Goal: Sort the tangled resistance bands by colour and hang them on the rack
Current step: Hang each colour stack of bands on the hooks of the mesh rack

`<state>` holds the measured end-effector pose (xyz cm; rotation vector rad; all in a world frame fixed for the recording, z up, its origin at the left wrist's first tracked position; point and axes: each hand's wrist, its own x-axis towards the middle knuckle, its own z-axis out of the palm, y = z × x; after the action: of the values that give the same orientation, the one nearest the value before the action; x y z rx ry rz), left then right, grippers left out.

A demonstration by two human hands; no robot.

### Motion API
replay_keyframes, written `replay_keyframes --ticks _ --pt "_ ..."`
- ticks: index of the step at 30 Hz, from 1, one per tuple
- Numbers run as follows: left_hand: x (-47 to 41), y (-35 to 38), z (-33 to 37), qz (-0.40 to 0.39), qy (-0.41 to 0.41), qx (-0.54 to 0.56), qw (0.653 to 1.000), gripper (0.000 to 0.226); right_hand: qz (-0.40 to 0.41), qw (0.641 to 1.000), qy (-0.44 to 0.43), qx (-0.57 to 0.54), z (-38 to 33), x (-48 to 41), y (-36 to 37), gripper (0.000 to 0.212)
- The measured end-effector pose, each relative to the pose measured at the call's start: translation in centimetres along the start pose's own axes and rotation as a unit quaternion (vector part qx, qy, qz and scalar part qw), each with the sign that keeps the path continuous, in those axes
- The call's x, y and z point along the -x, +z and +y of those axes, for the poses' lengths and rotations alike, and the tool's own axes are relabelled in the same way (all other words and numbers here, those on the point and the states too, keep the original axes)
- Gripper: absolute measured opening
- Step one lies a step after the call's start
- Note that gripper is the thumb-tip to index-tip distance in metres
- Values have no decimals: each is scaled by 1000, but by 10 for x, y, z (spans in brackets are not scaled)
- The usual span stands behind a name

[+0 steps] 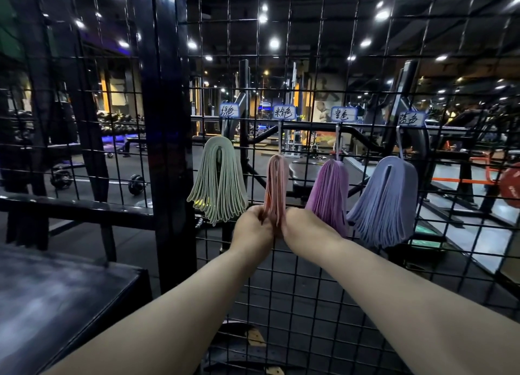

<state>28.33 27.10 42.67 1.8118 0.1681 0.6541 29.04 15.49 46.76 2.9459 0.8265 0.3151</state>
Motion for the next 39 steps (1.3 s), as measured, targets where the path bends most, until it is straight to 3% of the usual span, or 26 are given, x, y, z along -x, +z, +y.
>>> replay_keyframes --ticks 2,3,5,10,16,21,24,28,31,33,37,39 --pt "-3 1 -2 10 -1 -9 1000 15 -24 958 36 -285 1 -3 -4 26" --pt "-3 2 -3 14 -3 -9 1000 15 28 942 35 -333 2 -6 -3 34" --pt "-3 4 -4 17 -7 1 1000 17 31 955 22 -294 7 -12 -2 43" --pt "-1 5 -8 12 -9 36 999 22 3 965 48 -257 7 -13 -4 40" --pt "-2 7 -4 0 -4 -3 1000 23 9 953 137 -272 3 -24 -8 37" --pt "6 7 3 6 -22 41 999 18 6 942 109 -318 -3 -14 -11 37" --pt "12 6 -5 -4 -31 -38 999 17 -8 944 110 -310 -3 -5 -17 43" --pt "28 -10 -8 -28 1 -223 974 23 -90 957 86 -262 1 9 -42 38" --pt "37 -30 1 -17 64 -319 945 31 -120 947 111 -277 3 15 -67 63" --pt "40 -38 12 -6 116 -352 929 34 -69 964 113 -229 5 13 -82 63" --pt "30 -36 50 74 215 -108 968 21 70 982 64 -165 9 -3 -89 48" --pt "18 -31 67 101 253 -113 956 19 90 973 64 -202 7 -12 -83 50"
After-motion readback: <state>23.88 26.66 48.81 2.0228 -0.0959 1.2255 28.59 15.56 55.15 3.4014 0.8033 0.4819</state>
